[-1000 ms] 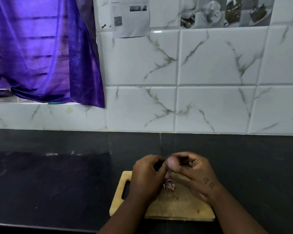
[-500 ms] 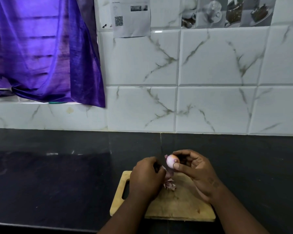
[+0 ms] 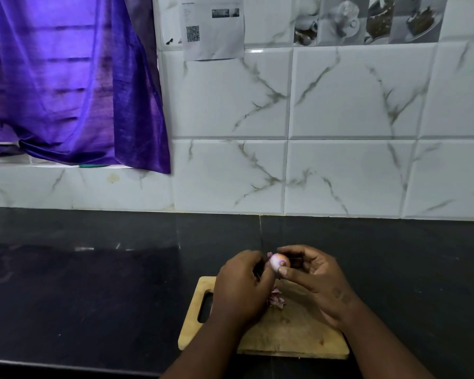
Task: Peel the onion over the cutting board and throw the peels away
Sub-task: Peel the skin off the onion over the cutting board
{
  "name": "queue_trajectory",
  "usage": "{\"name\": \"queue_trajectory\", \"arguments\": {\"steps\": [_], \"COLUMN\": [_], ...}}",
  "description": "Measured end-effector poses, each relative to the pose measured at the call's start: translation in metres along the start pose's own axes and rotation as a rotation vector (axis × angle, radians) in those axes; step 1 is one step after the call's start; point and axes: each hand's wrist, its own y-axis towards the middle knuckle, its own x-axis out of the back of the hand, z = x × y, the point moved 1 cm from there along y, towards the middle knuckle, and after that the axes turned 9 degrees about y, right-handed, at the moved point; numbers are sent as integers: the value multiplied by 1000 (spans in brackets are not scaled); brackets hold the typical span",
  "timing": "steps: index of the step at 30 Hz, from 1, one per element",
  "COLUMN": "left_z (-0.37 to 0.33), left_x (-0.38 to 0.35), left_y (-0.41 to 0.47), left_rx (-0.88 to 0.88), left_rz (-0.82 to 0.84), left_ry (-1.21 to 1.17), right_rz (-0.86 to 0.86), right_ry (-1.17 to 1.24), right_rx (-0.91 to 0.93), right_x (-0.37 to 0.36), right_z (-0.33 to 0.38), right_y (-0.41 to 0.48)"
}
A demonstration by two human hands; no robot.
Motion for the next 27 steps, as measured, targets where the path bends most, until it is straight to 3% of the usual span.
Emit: {"name": "queue_trajectory", "arguments": {"steps": [8,16,19,27], "left_z": [4,9,11,9], "left_x": [-3,-5,-6,-3], "left_y": [3,5,5,4], "left_rx": [85,143,122,87], "left_rz": [-18,74,86,1], "left_ry": [10,73,99,-233], "right_rz": [25,42,19,-25], "right_ry": [173,416,333,260], "right_rx": [-33,-78,-106,-157], "right_x": [0,2,3,1], "right_z": [1,0,-1,-5], "right_y": [1,5,5,3]}}
